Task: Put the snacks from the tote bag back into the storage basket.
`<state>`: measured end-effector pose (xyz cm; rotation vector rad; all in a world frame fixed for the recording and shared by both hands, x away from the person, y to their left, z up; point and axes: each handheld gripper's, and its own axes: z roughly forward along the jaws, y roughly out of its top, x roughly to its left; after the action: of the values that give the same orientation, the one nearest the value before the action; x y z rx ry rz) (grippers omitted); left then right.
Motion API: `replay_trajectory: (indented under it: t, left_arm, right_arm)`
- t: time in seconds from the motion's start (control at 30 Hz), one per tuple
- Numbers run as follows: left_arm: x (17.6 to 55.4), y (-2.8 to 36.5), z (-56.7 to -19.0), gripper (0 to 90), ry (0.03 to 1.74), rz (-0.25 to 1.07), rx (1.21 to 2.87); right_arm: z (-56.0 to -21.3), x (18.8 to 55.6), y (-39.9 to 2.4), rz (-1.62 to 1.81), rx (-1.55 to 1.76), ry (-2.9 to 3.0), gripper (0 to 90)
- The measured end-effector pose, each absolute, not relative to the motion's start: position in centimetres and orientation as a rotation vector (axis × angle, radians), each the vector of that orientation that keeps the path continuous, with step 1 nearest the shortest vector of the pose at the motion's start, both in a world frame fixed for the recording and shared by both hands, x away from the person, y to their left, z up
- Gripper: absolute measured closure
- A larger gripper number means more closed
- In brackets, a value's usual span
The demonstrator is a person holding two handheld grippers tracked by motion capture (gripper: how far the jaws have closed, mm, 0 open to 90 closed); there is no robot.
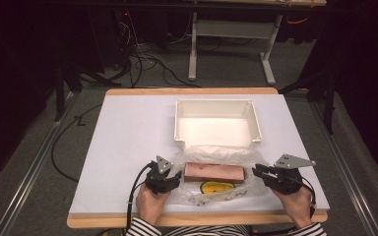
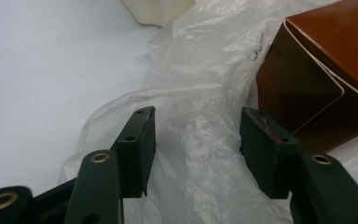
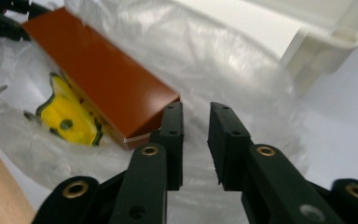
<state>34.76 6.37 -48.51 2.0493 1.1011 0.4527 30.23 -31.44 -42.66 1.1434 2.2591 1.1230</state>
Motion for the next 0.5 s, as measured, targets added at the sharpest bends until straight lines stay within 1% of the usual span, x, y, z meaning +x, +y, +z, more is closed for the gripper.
replay_trajectory:
  t: [0.03,0.2,0.4,0.5]
  left_arm:
    - [34.8,6.4,-48.5,46.6,1.102,0.453,2.049]
    - [34.7,6.3,-48.5,46.6,1.108,0.459,2.047]
    - [34.4,6.2,-48.5,46.6,1.119,0.462,2.042]
    - [34.2,6.1,-48.5,46.6,1.119,0.459,2.042]
  right_arm:
    - [-43.4,30.1,-31.6,1.131,1.173,2.279,79.5]
    - [-44.6,29.9,-32.0,1.107,1.188,2.305,81.0]
    - [-46.5,30.8,-32.6,1.022,1.250,2.344,84.6]
    - [-47.3,31.6,-33.3,0.979,1.278,2.328,89.5]
